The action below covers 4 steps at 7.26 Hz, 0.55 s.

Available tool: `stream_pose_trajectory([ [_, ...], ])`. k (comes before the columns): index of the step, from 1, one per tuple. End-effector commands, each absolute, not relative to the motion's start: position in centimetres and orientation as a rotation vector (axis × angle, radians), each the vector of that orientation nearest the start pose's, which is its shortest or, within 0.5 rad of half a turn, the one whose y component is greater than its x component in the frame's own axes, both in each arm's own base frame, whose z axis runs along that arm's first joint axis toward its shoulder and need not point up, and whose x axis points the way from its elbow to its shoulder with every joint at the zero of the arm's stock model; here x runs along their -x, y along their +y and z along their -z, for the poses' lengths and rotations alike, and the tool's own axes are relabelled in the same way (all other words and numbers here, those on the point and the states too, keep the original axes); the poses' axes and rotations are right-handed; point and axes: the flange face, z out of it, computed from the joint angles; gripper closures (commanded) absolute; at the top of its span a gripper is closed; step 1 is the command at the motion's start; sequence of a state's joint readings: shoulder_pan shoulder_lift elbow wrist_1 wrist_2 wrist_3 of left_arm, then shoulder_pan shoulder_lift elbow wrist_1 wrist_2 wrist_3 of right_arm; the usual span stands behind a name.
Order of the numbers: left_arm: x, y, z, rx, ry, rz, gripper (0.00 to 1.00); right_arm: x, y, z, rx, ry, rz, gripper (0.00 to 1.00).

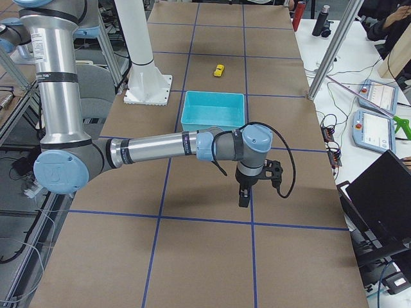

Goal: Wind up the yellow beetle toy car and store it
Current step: 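Move the left gripper down over the yellow beetle toy car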

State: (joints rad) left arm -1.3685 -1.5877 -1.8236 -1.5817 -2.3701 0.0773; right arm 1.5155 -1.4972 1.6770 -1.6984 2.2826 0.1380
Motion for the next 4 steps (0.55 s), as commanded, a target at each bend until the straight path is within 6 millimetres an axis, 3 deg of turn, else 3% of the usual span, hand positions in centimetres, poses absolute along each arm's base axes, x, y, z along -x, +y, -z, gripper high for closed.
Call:
stream_pose_trajectory([
  [1,-12.8,-52.8,-46.2,-0.276,0.803,-0.56,0.0,-3.9,-52.4,-58.6,0.019,-0.713,-0.061,0.0],
  [2,-17.8,-53.0,-43.7,-0.302,0.782,-0.654,0.0,-3.9,-52.4,-58.6,0.019,-0.715,-0.061,0.0],
  [4,-27.0,-53.2,-36.7,-0.391,0.634,-0.804,0.0,-3.9,-52.4,-58.6,0.018,-0.715,-0.06,0.0],
])
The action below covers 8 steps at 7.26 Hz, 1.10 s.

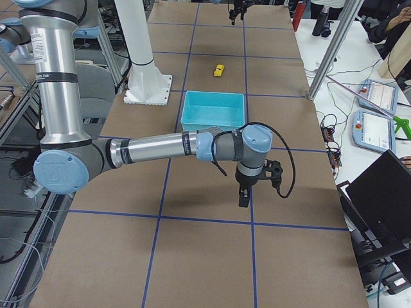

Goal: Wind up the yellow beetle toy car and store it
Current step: 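Move the left gripper down over the yellow beetle toy car, then press the left gripper onto the car's roof and hold it down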

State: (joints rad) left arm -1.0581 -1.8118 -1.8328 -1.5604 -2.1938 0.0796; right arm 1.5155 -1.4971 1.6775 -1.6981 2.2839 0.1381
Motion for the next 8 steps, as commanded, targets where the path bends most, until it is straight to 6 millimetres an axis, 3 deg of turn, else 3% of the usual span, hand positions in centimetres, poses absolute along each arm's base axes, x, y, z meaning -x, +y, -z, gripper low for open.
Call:
stream_pose_trajectory([
  [1,-31.6,-52.2,-32.9,-0.41,0.606,-0.873,0.0,-3.9,-52.4,-58.6,0.019,-0.715,-0.061,0.0],
  [2,-36.1,-50.2,-31.1,-0.422,0.557,-0.942,0.0,-3.9,-52.4,-58.6,0.019,-0.715,-0.061,0.0],
  [5,-46.7,-42.7,-26.3,-0.474,0.403,-1.151,0.0,-3.9,-52.2,-58.8,0.022,-0.713,-0.062,0.0],
  [6,-48.7,-40.7,-25.6,-0.487,0.337,-1.291,0.0,-3.9,-52.2,-58.9,0.022,-0.713,-0.062,0.0],
  [8,-49.1,-40.8,-25.1,-0.55,0.246,-1.543,0.0,-3.9,-52.2,-58.6,0.016,-0.715,-0.06,0.0],
])
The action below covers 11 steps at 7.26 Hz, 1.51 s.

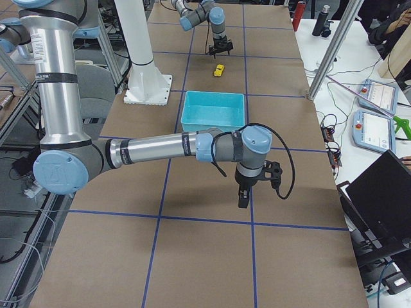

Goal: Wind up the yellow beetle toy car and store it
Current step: 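Press the left gripper onto the car's roof and hold it down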

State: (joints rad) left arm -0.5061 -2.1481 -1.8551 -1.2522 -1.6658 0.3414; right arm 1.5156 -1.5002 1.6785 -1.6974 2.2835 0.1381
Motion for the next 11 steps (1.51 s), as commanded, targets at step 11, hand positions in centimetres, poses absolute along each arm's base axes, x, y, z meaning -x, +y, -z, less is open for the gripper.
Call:
stream_pose_trajectory([
  [11,-57.7,-41.2,-27.9,-0.456,0.233,-1.693,0.02,-4.1,-52.3,-58.5,0.013,-0.714,-0.062,0.0],
])
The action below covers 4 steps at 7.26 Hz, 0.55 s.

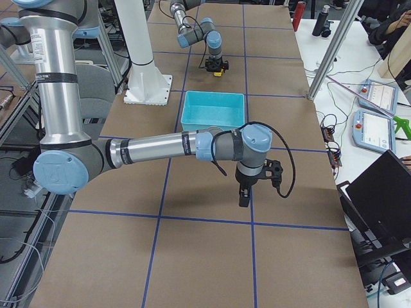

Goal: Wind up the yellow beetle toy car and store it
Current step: 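Press the left gripper onto the car's roof and hold it down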

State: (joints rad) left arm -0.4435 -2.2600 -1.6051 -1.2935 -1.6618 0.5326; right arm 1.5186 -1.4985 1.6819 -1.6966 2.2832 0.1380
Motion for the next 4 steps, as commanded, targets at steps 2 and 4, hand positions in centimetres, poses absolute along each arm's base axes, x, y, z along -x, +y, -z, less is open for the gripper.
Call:
stream_pose_trajectory([
  [2,-57.72,-41.17,-27.77,-0.459,0.234,-1.693,0.04,-4.1,-52.3,-58.56,0.015,-0.714,-0.063,0.0],
  [4,-58.16,-41.38,-27.32,-0.471,0.239,-1.685,0.07,-4.1,-52.3,-58.63,0.016,-0.713,-0.063,0.0],
])
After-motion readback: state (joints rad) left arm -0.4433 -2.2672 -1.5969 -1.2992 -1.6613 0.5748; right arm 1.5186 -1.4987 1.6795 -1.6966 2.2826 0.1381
